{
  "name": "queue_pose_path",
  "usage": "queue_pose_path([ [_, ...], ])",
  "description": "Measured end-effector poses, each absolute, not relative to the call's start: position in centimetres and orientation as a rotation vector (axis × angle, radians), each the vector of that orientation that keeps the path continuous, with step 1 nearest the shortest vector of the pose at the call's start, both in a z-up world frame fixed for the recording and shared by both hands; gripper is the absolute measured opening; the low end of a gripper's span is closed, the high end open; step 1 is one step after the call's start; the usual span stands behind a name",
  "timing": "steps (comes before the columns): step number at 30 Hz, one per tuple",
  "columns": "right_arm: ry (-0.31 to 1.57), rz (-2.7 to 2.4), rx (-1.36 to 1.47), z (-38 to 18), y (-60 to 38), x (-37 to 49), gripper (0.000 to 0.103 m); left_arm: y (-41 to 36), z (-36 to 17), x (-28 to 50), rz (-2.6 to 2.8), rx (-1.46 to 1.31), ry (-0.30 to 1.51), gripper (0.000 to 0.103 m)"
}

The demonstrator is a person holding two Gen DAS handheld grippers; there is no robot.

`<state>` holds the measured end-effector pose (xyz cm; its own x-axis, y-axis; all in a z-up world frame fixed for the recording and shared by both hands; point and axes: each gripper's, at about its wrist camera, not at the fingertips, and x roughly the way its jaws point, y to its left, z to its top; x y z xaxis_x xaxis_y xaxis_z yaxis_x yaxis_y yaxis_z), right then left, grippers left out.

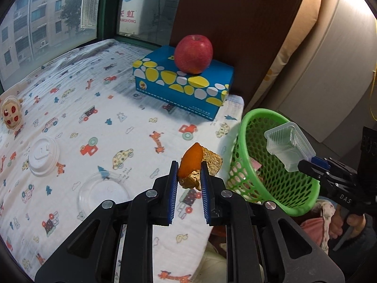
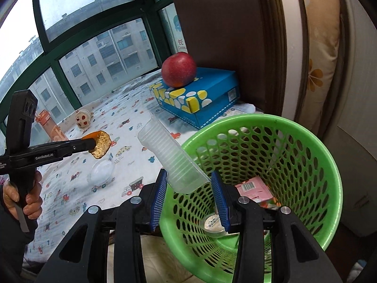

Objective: Collect trash
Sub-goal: 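Carry the clear tube with the right tool into the basket while the left tool carries the orange peel, then release the orange peel from the left tool into the green basket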

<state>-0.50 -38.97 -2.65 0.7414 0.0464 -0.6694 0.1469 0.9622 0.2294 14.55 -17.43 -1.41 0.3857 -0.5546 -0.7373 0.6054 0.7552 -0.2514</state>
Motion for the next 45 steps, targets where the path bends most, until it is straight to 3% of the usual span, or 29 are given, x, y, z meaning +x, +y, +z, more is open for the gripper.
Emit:
queue_pose_path([
  [11, 0.748, -0.185, 0.337, -4.0, -44.3, -4.0, 0.039, -23.8, -0.9, 11.7, -0.835, 0.137, 0.918, 0.017],
  [23, 0.727, -0.245, 0.392, -4.3, -47.0, -5.9, 0.051, -27.8, -1.6, 10.5, -0.885, 0.178, 0.945, 0.017],
  [25, 0.715, -0.254, 0.395, -4.0, -47.2, -6.0, 0.057, -28.4, -1.9, 10.4, -0.891, 0.183, 0.952, 0.018],
  [33, 0.691, -0.265, 0.409, -3.4, -48.0, -7.2, 0.061, -30.8, -3.4, 9.6, -0.912, 0.217, 1.001, 0.018],
  [39, 0.683, -0.261, 0.428, -3.3, -48.3, -7.6, 0.063, -32.3, -4.1, 9.3, -0.93, 0.229, 1.024, 0.023],
  [45, 0.682, -0.257, 0.446, -3.4, -48.3, -7.7, 0.063, -32.5, -4.1, 8.9, -0.946, 0.219, 1.02, 0.043],
])
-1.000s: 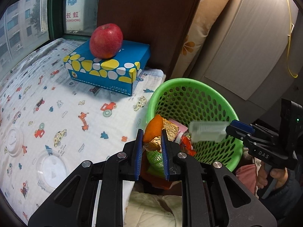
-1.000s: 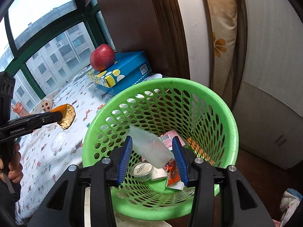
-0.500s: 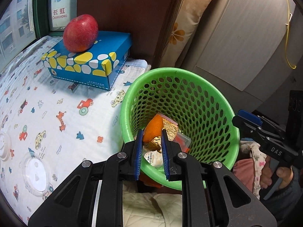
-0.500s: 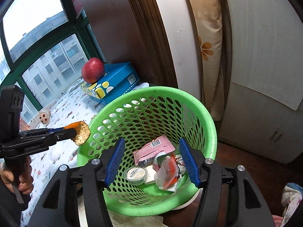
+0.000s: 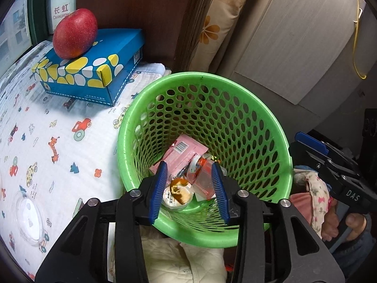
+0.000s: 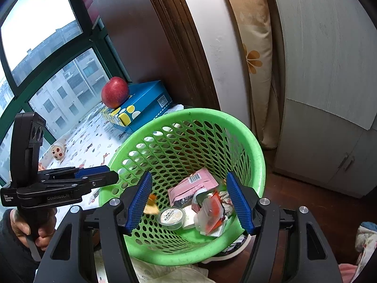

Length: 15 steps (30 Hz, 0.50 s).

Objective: Collect trash
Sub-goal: 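Release the orange peel from the left tool into the green basket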

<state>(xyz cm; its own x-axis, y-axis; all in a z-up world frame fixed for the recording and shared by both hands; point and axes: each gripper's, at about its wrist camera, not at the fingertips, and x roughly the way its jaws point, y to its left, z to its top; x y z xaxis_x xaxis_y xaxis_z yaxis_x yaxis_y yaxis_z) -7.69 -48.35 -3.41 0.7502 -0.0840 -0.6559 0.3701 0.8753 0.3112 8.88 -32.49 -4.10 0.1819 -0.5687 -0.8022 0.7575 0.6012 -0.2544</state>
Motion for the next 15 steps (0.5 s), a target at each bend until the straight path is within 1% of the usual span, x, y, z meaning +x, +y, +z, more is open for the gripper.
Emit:
queue_pose_path([
  [6, 0.681, -0.237, 0.438, -3.1, -47.5, -7.3, 0.064, -30.9, -3.5, 9.5, -0.909, 0.207, 1.009, 0.044],
  [7, 0.68, -0.232, 0.437, -3.1, -47.3, -7.2, 0.065, -30.3, -3.5, 9.7, -0.898, 0.198, 1.011, 0.044],
  [8, 0.68, -0.225, 0.434, -3.0, -47.1, -7.1, 0.066, -29.8, -3.5, 10.0, -0.885, 0.189, 1.013, 0.045],
  [10, 0.682, -0.212, 0.422, -2.9, -46.5, -6.7, 0.068, -28.5, -3.4, 10.6, -0.841, 0.184, 1.008, 0.051],
  [14, 0.689, -0.18, 0.406, -2.7, -45.1, -5.7, 0.068, -25.1, -3.1, 12.0, -0.775, 0.142, 1.0, 0.052],
  [15, 0.691, -0.171, 0.403, -2.7, -44.8, -5.4, 0.069, -24.2, -3.1, 12.5, -0.754, 0.134, 0.997, 0.054],
])
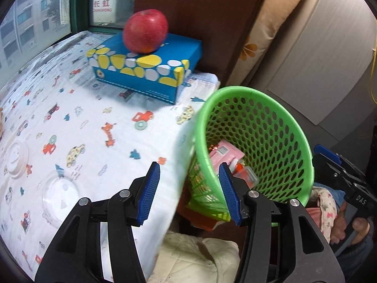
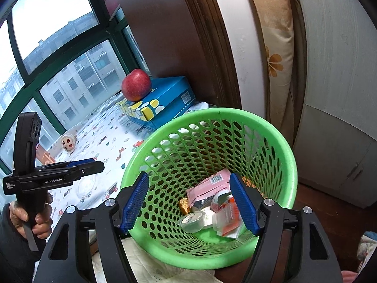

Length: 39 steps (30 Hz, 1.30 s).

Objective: Collect trash
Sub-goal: 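Release the orange peel from the left tool into the green basket, then move the left tool to the white cup lid while the right tool approaches the clear round lid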

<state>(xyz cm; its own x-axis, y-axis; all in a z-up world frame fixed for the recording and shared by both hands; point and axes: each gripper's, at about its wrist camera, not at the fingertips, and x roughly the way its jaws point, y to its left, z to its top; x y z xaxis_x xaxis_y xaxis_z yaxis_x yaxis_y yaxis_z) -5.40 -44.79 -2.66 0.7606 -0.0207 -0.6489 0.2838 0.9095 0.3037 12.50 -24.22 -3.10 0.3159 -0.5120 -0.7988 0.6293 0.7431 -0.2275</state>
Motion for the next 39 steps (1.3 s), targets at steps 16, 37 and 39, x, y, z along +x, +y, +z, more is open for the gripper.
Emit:
queue_pose_path([
  [16, 0.733, -0.013, 0.32, -2.1, -37.4, 0.4, 0.079, -9.8, -4.3, 20.2, -0.385, 0.065, 0.992, 0.078],
  [37, 0.848, 0.133, 0.248, -4.3, -28.6, 8.7, 0.082, -0.5, -11.0, 31.0, -0.246, 0.07, 1.106, 0.092],
  [39, 0.856, 0.143, 0.244, -4.6, -27.9, 9.3, 0.082, -0.6, -11.4, 31.7, -0.246, 0.078, 1.109, 0.092],
])
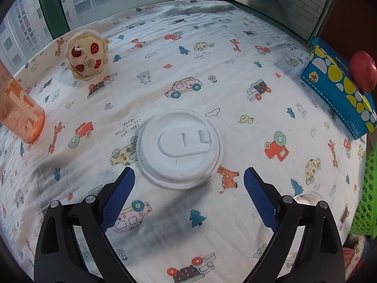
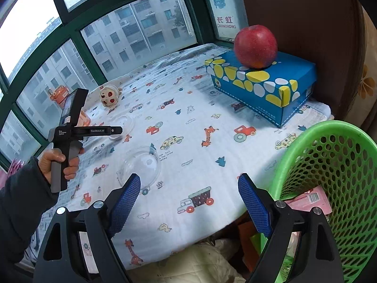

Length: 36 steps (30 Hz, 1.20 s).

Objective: Collect trash
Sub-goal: 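Move the left tool to the white cup lid while the right tool approaches the clear round lid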

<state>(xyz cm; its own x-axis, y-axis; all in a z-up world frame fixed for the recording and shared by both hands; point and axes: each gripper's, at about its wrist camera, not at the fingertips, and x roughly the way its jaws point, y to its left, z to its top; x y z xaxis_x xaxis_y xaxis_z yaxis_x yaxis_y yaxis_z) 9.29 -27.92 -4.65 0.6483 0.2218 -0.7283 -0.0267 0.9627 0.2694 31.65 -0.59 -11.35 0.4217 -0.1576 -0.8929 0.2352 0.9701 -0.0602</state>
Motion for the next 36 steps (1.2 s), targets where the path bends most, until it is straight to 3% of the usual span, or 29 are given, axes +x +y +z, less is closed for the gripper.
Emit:
queue_pose_path([
  [26, 0.944, 0.255, 0.192, -7.5, -22.5, 13.7, 0.083, -0.4, -13.8, 34.6, -0.278, 0.096, 1.087, 0.091],
  [36, 0.981, 0.338, 0.135, -9.0, -19.4, 15.5, 0.088, 1.0, -12.3, 33.3, -0.271, 0.072, 1.045, 0.091],
])
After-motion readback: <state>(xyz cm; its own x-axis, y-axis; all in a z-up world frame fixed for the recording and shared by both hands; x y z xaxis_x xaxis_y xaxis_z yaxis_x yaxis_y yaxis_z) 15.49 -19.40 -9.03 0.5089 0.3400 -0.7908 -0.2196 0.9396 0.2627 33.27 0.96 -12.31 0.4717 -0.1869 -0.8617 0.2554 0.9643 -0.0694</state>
